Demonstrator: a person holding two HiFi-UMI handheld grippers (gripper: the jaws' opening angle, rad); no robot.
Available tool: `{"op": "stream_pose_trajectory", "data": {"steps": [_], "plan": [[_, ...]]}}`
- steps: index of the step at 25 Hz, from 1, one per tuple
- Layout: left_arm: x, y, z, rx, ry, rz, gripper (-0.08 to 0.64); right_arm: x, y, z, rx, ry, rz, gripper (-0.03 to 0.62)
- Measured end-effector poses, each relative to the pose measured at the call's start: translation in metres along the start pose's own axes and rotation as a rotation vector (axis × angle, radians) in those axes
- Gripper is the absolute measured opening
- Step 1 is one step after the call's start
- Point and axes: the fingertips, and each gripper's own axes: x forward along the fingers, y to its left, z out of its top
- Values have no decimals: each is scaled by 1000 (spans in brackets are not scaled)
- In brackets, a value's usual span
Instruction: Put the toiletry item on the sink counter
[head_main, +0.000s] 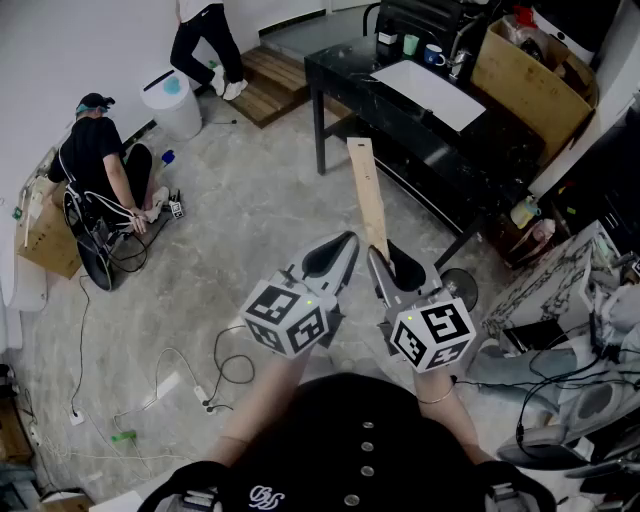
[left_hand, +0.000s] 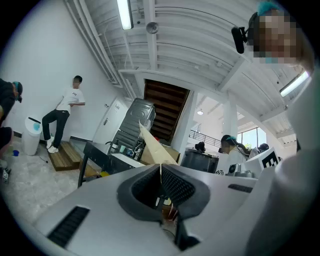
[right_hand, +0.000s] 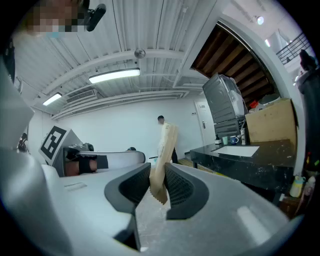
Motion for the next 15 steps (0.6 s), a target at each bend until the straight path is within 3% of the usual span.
{"op": "stream_pose_trajectory", "data": {"steps": [15], "plan": [[-3, -13, 11, 99, 12, -67, 17, 0, -1, -6, -13, 20, -21, 86]]}}
